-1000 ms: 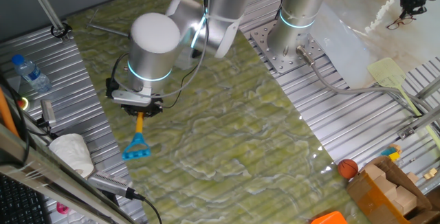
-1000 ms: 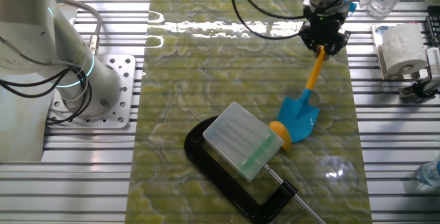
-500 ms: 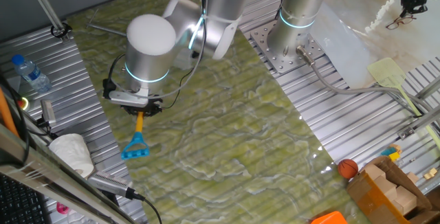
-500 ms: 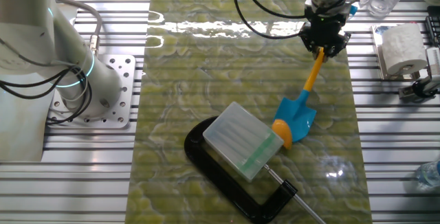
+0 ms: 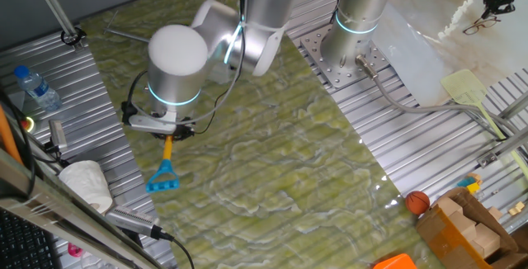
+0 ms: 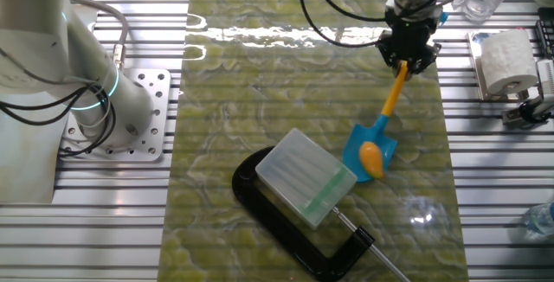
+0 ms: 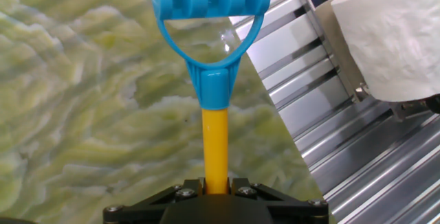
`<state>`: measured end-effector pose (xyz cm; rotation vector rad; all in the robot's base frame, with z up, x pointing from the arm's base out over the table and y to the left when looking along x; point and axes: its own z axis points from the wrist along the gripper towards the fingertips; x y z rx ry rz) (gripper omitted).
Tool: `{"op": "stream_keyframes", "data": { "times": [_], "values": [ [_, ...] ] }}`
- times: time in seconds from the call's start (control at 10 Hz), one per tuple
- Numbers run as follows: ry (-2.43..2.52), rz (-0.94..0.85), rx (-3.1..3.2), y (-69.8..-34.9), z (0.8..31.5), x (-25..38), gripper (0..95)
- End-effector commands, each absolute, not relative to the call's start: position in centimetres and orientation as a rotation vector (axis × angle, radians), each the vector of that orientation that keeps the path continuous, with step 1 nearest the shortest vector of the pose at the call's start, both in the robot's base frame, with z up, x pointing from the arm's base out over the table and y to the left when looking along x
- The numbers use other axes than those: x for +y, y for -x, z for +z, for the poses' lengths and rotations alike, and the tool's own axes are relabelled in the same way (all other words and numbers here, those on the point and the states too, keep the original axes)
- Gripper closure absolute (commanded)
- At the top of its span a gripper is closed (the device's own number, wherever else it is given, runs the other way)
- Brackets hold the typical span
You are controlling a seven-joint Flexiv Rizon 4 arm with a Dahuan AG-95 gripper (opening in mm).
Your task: Use a shovel to scoop up an object
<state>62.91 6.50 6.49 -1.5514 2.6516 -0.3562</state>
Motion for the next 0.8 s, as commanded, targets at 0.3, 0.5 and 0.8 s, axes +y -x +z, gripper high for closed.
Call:
{"op": "stream_keyframes", "data": {
  "times": [0.3, 0.5, 0.8],
  "values": [
    [1.545, -0.343, 2.661, -63.3, 6.8, 6.7, 95.0],
    [1.543, -0.349, 2.688, -64.0, 7.3, 7.1, 95.0],
    [1.526, -0.343, 2.737, -64.5, 7.8, 7.4, 95.0]
  ]
}}
